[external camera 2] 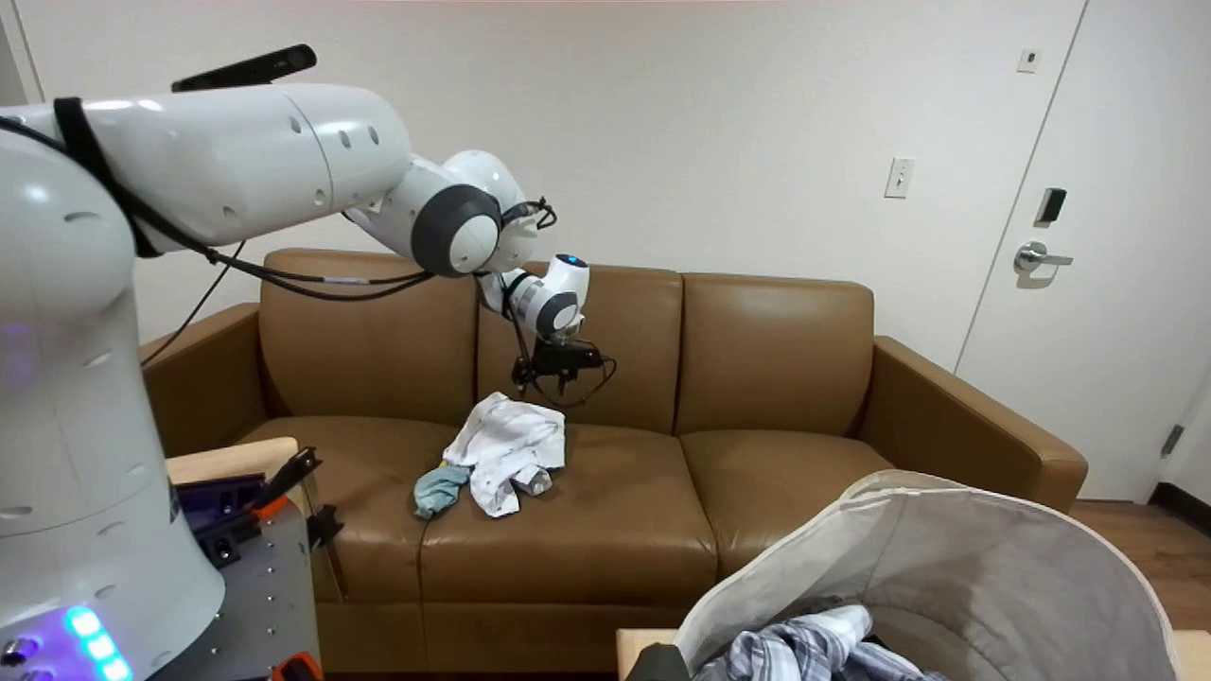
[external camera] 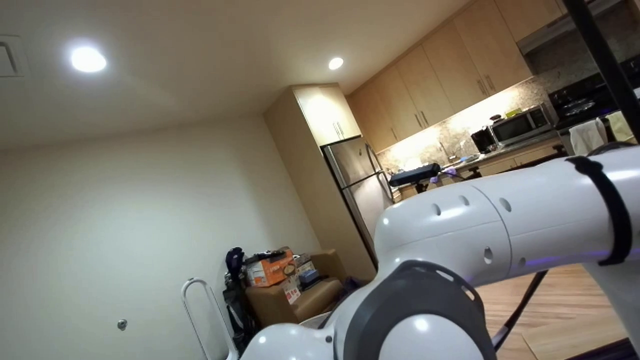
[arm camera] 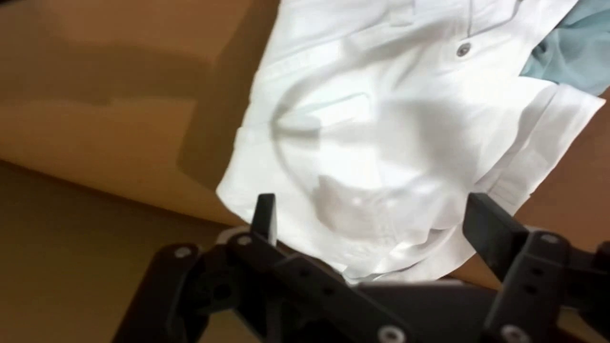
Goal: Move all the clothes from the couch and put them in the carrier bag
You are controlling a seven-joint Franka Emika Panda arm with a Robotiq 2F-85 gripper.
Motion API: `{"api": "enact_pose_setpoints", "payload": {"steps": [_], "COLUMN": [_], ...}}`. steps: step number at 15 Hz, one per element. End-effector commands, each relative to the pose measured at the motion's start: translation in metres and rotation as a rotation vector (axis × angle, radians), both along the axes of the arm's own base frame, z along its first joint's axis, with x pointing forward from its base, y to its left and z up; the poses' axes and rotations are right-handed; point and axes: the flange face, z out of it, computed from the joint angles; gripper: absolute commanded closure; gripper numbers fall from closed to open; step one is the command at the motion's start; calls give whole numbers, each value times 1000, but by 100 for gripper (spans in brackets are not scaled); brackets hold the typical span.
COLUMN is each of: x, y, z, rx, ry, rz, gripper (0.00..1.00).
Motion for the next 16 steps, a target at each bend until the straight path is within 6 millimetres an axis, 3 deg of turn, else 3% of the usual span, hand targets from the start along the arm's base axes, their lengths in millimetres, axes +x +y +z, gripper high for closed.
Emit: {"api": "enact_pose_setpoints", "payload": {"steps": [1,5,7,11,16], "x": [-23,-41,-47,-60,-66], "y": [15,27,23,23,7], "z": [-41,-76,-79,-95,-110], "rx": [14,-107,-185,-202,-190], "ry": [54,-64,-139,-230,-292], "rz": [27,118,148,122,17], "gripper": [0,0,0,0,0]}}
